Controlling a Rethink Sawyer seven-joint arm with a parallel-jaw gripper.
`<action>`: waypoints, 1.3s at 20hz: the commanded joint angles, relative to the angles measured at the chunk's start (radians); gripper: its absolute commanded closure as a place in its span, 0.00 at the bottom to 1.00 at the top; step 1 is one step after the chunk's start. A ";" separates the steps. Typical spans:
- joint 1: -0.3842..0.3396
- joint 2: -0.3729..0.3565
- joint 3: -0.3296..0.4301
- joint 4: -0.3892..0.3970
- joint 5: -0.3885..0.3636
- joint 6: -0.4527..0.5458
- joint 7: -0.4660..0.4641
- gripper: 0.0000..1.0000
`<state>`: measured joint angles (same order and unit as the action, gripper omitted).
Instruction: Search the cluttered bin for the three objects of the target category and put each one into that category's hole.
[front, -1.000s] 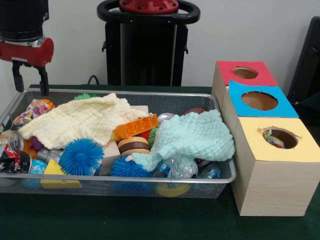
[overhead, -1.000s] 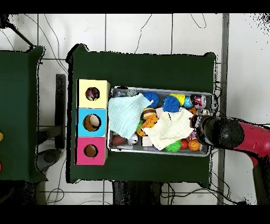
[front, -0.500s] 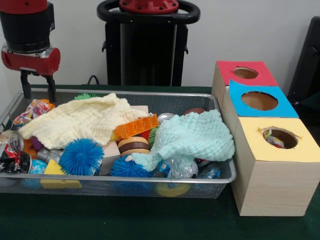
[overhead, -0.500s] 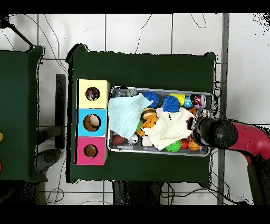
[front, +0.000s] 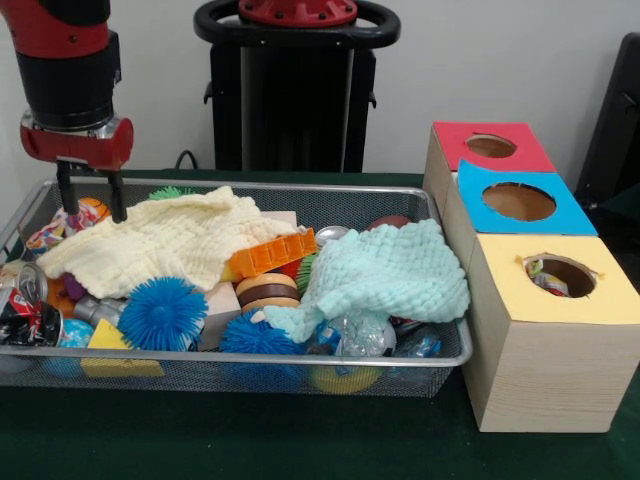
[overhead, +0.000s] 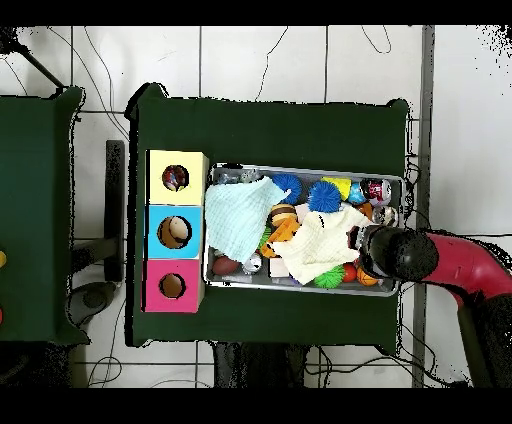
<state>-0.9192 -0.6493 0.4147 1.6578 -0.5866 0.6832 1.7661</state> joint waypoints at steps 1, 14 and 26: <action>0.015 0.068 -0.015 -0.056 -0.063 -0.058 -0.032 0.00; -0.033 0.016 0.023 -0.077 -0.033 0.068 -0.174 0.00; -0.057 -0.046 0.008 0.034 -0.034 0.034 -0.135 0.00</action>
<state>-0.9604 -0.6697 0.4102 1.6368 -0.5923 0.6778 1.7661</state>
